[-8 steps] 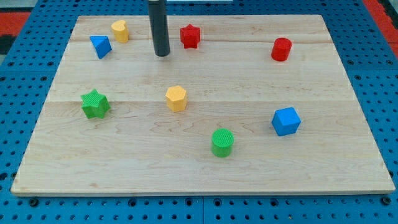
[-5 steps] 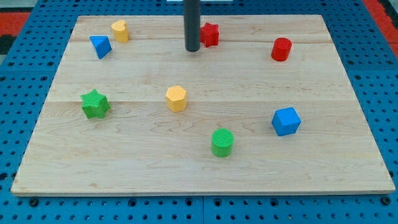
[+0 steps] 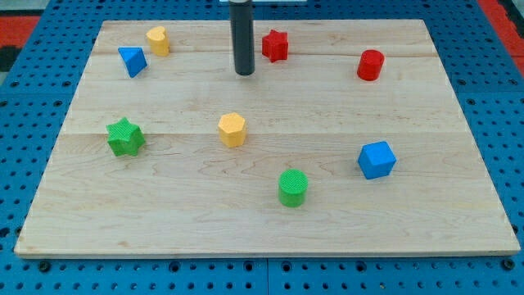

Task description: Place the red circle parallel to the green circle

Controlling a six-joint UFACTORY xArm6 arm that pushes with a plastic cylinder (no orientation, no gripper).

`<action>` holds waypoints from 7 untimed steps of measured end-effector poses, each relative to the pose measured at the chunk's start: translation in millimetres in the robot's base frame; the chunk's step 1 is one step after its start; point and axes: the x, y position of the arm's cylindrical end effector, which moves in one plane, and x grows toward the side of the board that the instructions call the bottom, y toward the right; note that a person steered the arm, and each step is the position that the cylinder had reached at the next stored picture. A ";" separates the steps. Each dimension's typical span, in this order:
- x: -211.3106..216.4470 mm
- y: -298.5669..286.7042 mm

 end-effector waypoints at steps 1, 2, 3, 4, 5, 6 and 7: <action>1.0 37.2; -3.1 93.4; -38.5 135.4; -58.9 192.6; 6.2 227.1; 24.9 148.7; -24.9 214.8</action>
